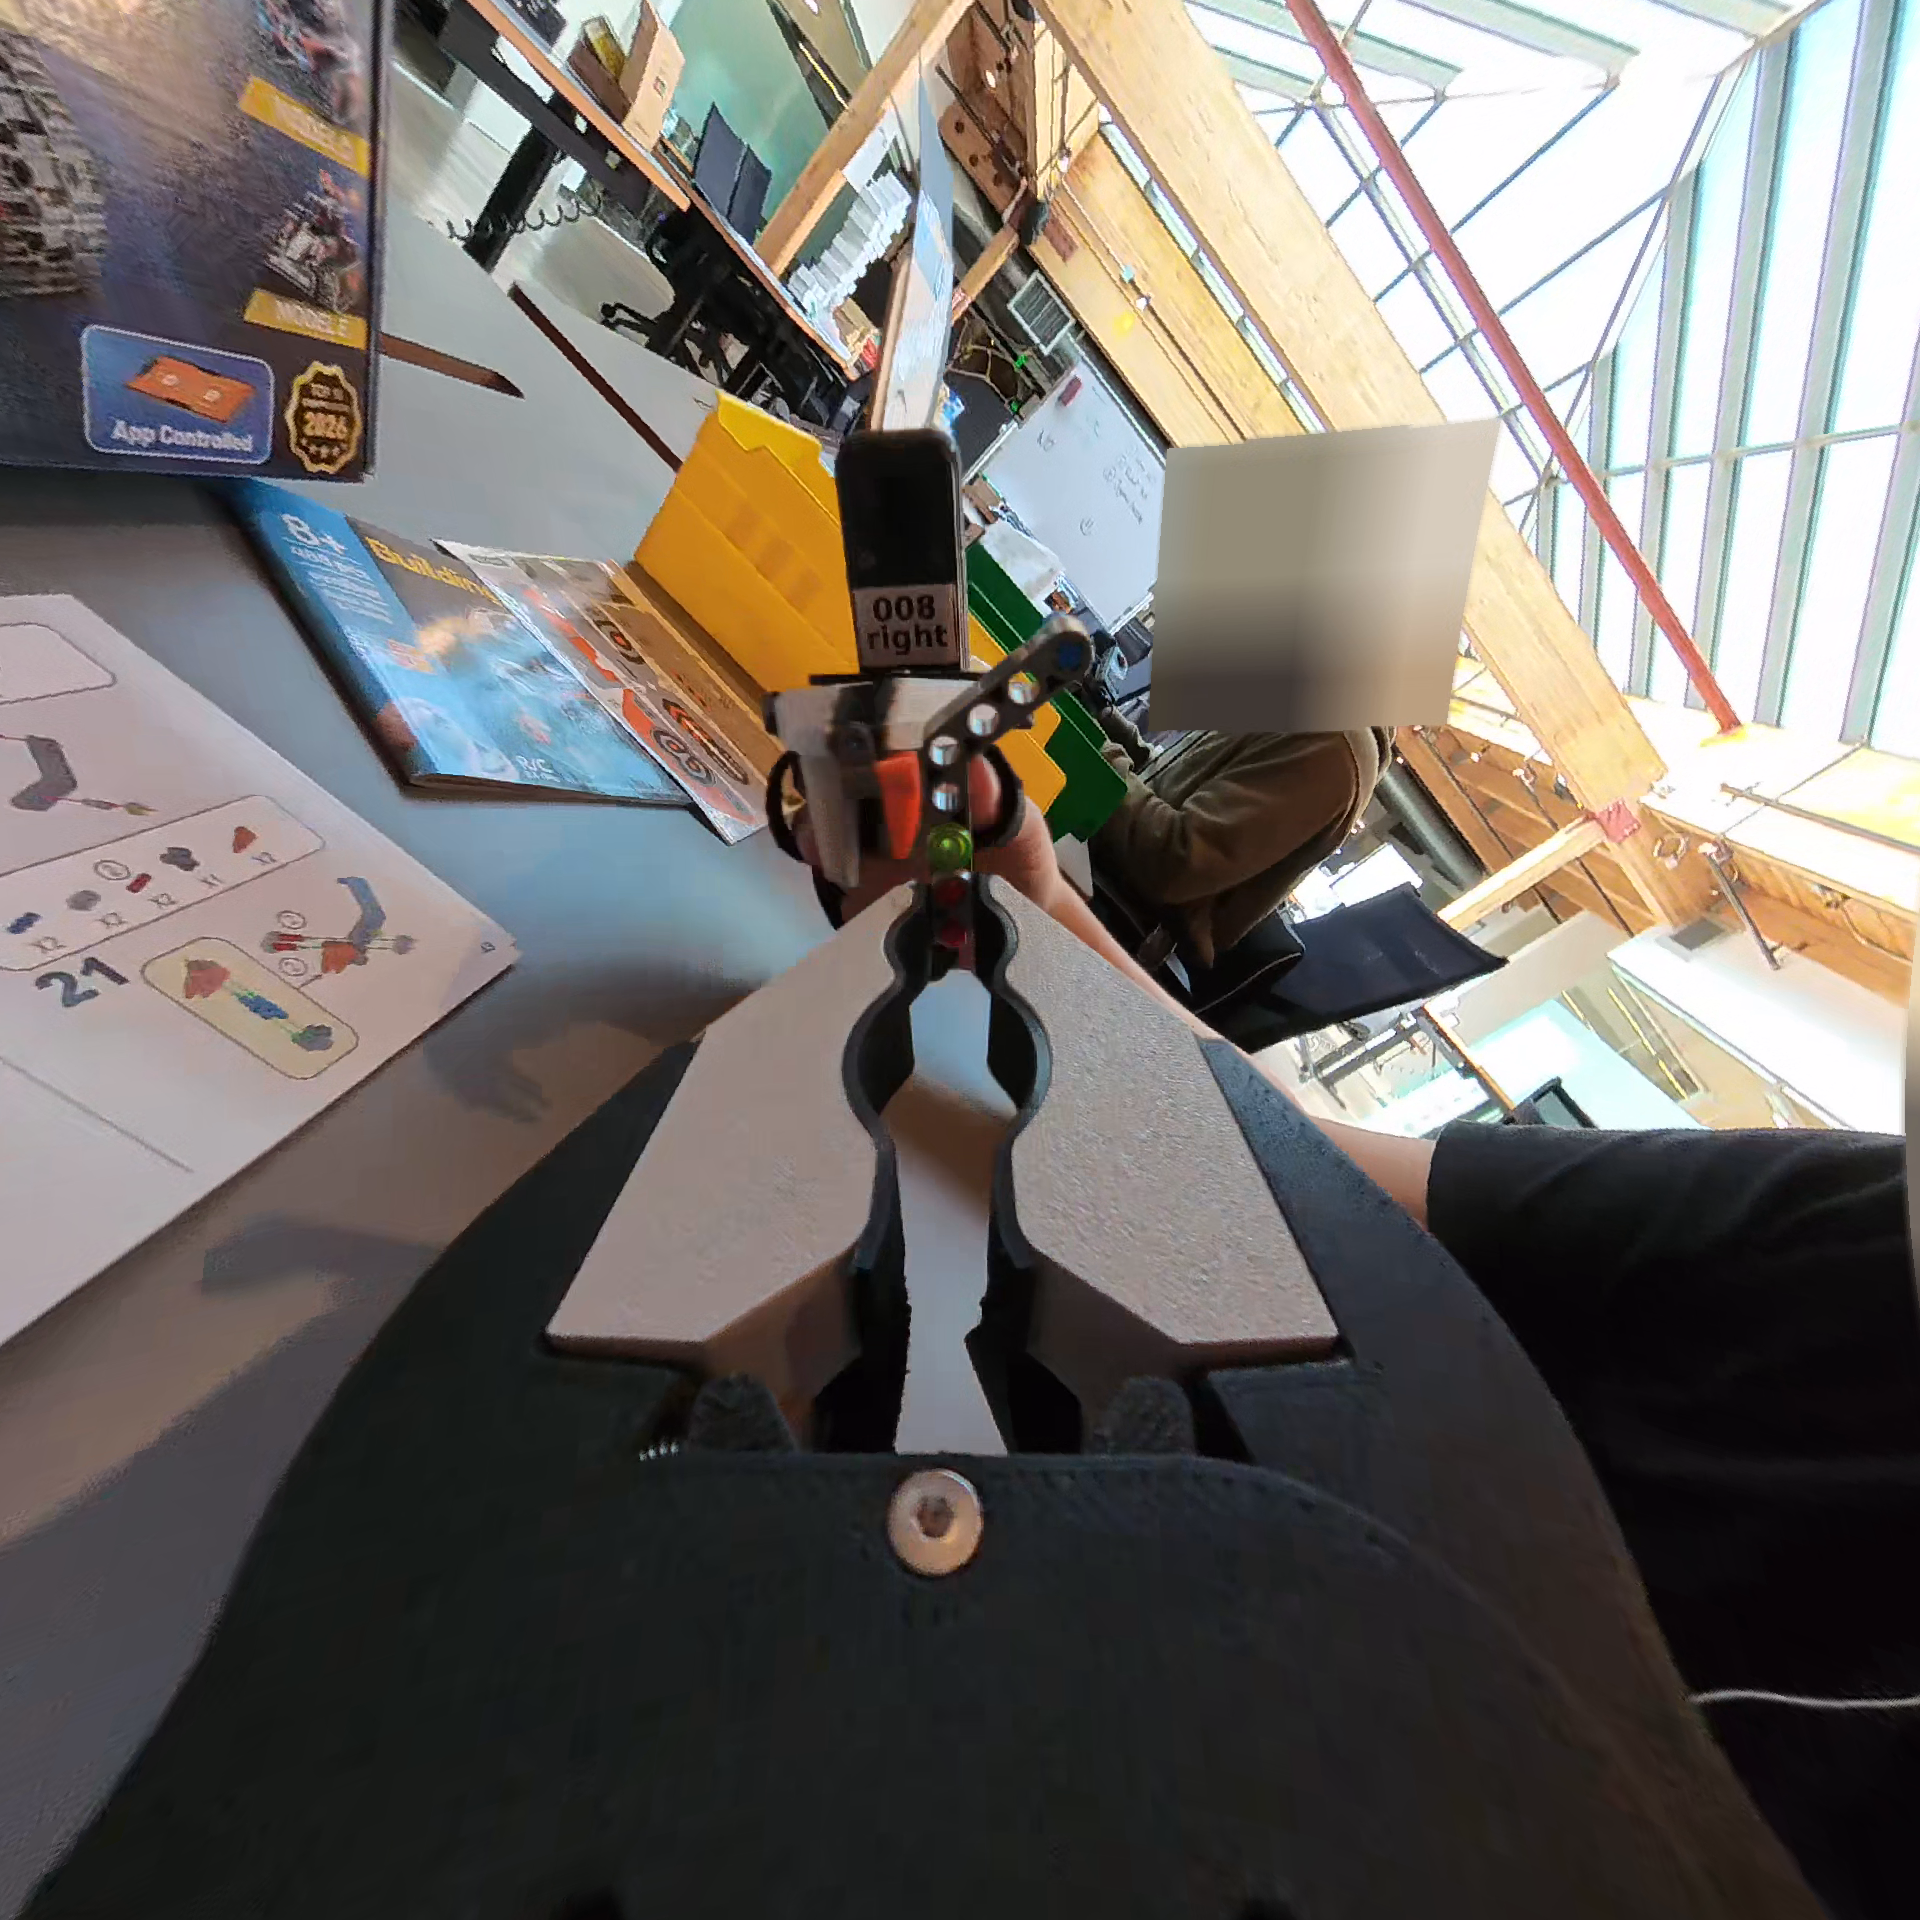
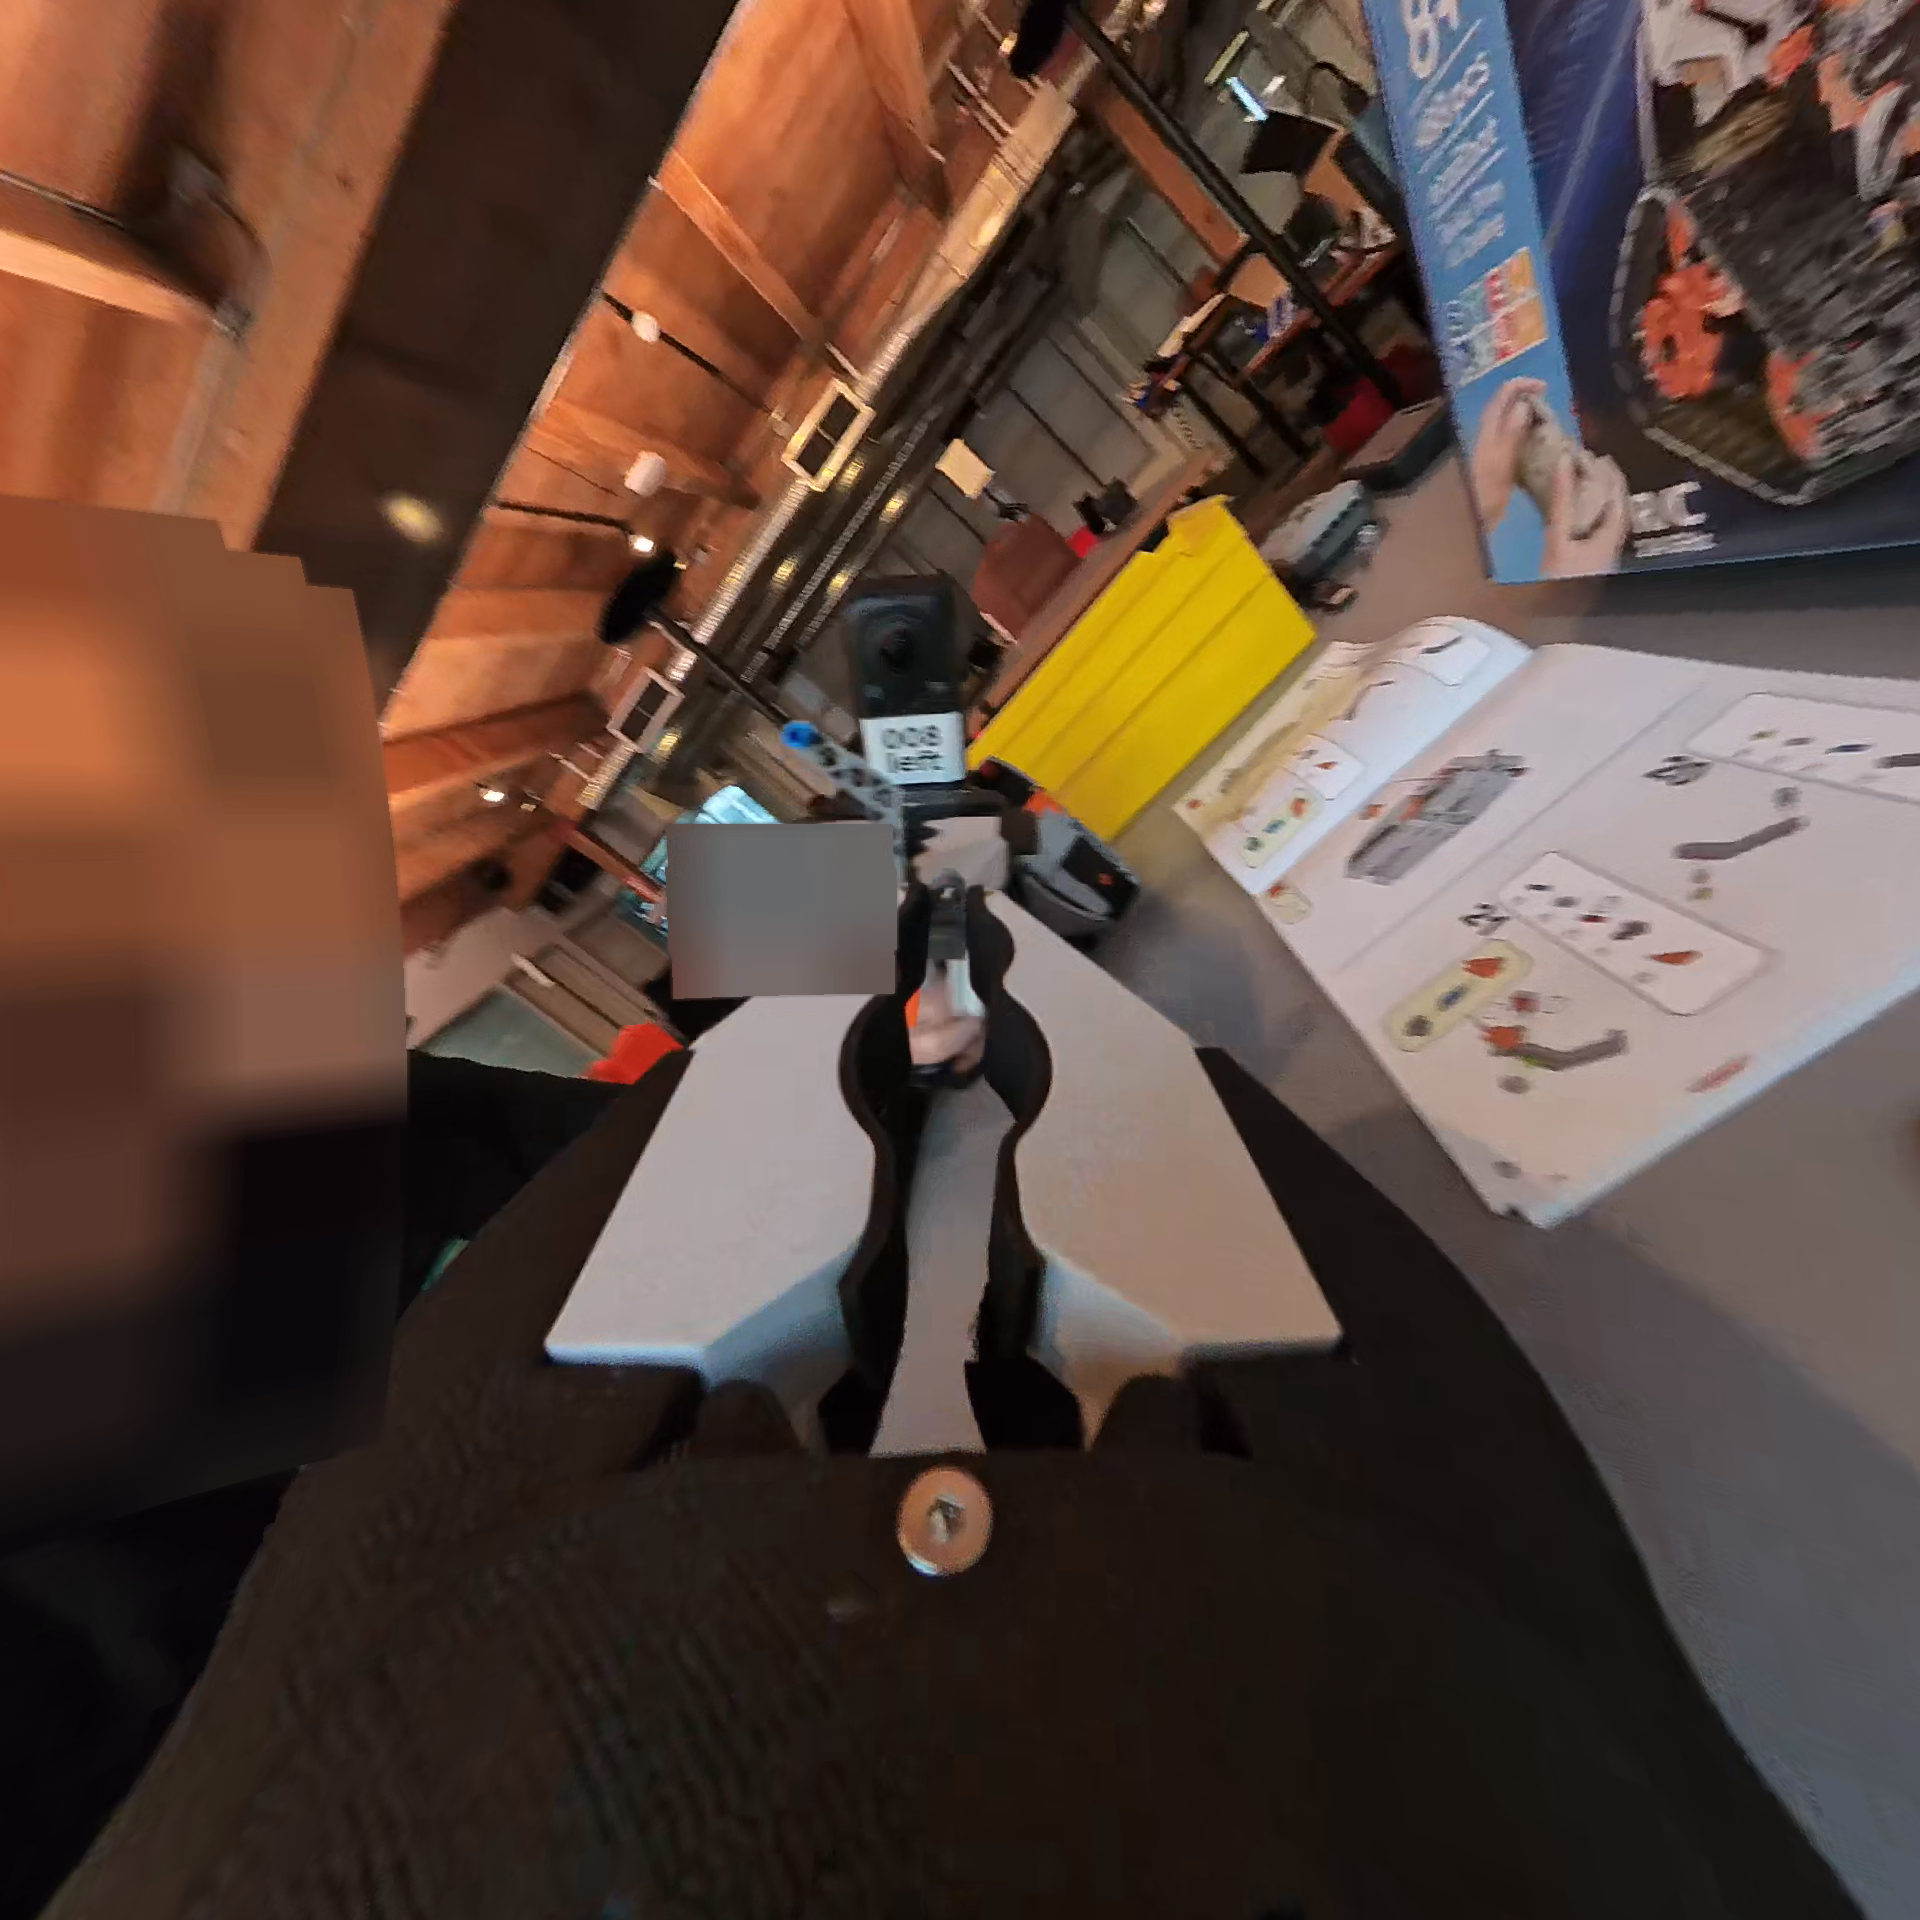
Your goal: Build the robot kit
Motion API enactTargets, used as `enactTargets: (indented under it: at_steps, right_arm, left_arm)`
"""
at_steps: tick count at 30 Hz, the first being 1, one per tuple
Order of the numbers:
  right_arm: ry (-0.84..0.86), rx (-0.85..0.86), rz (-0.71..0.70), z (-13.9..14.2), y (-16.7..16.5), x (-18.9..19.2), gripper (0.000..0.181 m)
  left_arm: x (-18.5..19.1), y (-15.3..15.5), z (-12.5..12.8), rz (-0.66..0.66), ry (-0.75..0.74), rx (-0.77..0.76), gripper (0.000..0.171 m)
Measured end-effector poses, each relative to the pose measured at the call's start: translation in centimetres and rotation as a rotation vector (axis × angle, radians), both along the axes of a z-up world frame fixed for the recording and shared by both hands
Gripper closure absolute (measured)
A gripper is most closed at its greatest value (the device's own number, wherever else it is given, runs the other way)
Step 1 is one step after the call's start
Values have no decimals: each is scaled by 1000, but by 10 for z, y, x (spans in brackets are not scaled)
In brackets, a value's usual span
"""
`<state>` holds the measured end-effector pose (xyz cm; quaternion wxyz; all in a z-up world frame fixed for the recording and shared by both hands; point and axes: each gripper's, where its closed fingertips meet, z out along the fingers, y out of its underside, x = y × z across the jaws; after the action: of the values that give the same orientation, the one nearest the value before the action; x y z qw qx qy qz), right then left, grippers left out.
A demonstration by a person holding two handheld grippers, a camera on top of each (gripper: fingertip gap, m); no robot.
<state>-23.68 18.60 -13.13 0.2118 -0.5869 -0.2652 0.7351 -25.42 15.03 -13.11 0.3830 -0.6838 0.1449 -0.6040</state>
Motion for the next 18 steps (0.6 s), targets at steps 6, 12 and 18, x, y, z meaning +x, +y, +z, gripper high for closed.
enactTargets:
  at_steps: [6,12,18]
  right_arm:
    - [-42,50,66,-1,-24,-12,175]
    - [-25,88,57,-1,-25,-17,175]
    - [-219,182,23,-23,-21,-12,175]
  left_arm:
    - [-8,9,-4,15,-14,-35,166]
    - [-9,5,-5,-14,-9,-77,166]
    - [-18,7,-23,8,129,-108,166]
